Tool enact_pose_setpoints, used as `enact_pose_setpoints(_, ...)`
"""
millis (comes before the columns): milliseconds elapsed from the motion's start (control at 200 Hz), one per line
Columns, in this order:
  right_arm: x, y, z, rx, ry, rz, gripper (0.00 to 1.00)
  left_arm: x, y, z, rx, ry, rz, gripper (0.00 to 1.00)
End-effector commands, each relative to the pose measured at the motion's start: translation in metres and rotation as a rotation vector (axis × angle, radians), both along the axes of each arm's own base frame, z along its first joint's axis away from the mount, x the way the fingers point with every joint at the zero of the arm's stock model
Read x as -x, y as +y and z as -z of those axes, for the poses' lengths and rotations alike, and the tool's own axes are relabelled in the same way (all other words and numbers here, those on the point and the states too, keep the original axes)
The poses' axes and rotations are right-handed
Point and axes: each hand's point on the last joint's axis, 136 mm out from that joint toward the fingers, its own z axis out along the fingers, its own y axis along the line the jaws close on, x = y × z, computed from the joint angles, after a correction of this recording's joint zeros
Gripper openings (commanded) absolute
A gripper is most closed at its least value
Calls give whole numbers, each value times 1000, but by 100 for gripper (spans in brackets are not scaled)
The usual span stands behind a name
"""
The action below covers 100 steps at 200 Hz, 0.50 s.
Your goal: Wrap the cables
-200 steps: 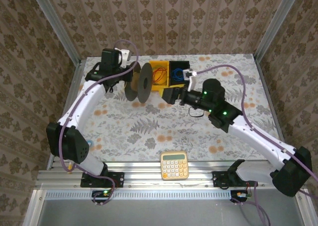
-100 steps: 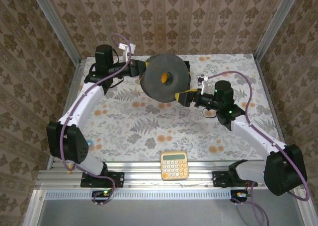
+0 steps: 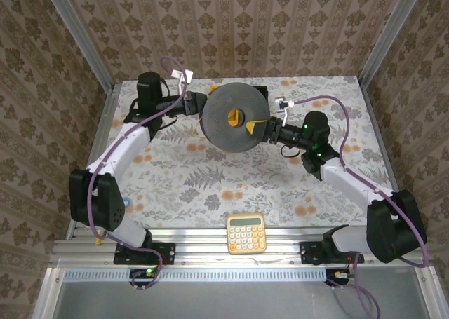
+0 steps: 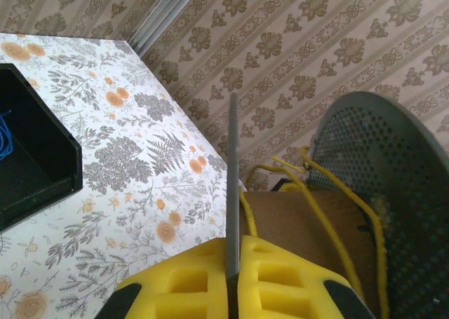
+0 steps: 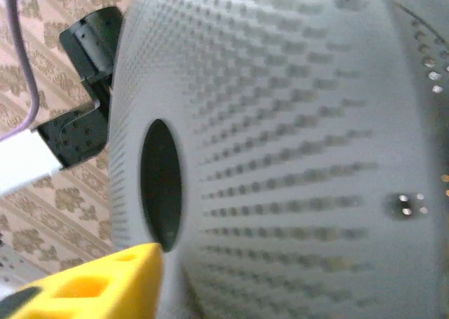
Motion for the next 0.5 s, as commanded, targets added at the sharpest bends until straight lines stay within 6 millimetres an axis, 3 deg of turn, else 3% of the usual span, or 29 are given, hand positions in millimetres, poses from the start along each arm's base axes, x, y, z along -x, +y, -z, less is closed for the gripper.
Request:
enact_pose_setpoints(0,6,4,-22,-57,-70,-40,26,6,-1,-20,33,-67,22,0)
enact_pose_setpoints(60,7,5,-20,-55,-60,-38,11,3,-1,-14,12,-53,5,10)
enact_pose_setpoints(105,7,4,-18,-52,-52,-34,0,0,0,-8,-12,-44,-11,23)
enact_pose_setpoints(165,8,2,-15,-48,-39,-28,0,-6,6,2,-69,-28,-62,48)
enact_pose_setpoints(205,10,1,-12,-43,-26,-28,0,-12,15,13,-134,-11,-121,59)
enact_pose_setpoints(265,13,-1,-8,-36,-5,-28,0,-25,37,29,-246,13,-244,72)
enact_pose_setpoints(355,17,-5,1,-26,56,-27,0,-43,84,46,-395,44,-445,81)
enact_pose_setpoints(495,25,-13,30,3,211,-14,0,-44,144,54,-561,44,-639,93)
